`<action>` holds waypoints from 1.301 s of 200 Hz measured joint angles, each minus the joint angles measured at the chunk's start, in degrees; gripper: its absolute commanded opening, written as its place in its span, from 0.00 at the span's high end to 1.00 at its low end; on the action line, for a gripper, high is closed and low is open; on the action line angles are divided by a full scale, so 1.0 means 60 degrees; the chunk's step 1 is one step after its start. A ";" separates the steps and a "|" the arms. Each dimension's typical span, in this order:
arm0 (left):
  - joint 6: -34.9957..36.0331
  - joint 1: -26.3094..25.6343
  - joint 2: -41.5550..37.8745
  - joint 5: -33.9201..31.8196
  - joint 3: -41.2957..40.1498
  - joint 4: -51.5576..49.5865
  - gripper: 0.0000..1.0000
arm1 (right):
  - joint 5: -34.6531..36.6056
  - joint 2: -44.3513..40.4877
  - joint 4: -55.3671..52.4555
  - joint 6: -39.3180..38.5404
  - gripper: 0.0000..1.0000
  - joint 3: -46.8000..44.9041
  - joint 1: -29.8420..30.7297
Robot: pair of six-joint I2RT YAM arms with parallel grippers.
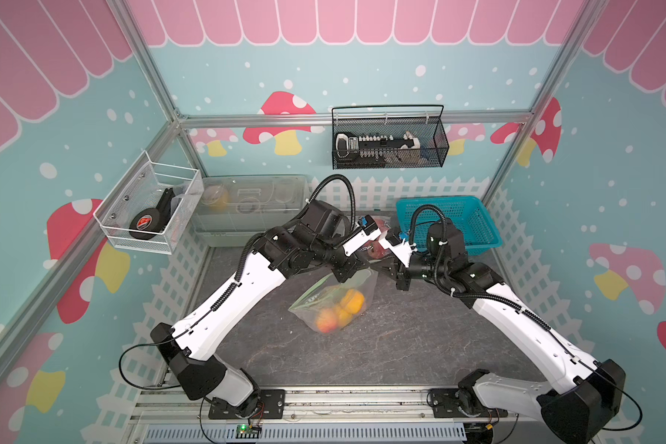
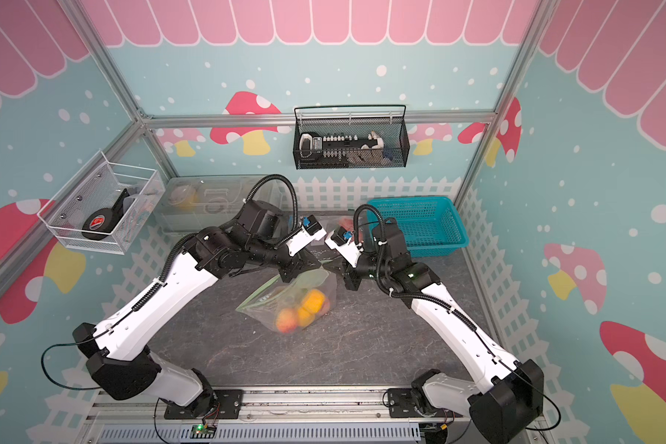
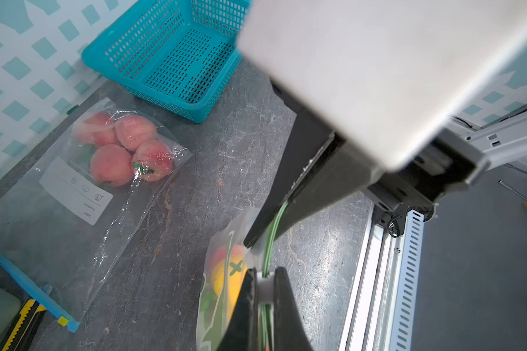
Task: Place the peach in a zip-top bag and seal the zipper
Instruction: Zip the zipper on the zipper food storage bag.
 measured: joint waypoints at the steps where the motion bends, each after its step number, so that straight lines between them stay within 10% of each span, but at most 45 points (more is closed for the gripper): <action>1: 0.0000 0.0004 -0.0007 0.0000 -0.0004 -0.0004 0.99 | 0.0015 -0.0007 0.0015 0.0007 1.00 0.0000 0.0000; 260: -0.0080 0.0448 -0.1147 -0.0423 -0.0940 0.0018 0.98 | 0.3224 -0.1078 0.0812 0.1071 1.00 -0.0852 -0.0076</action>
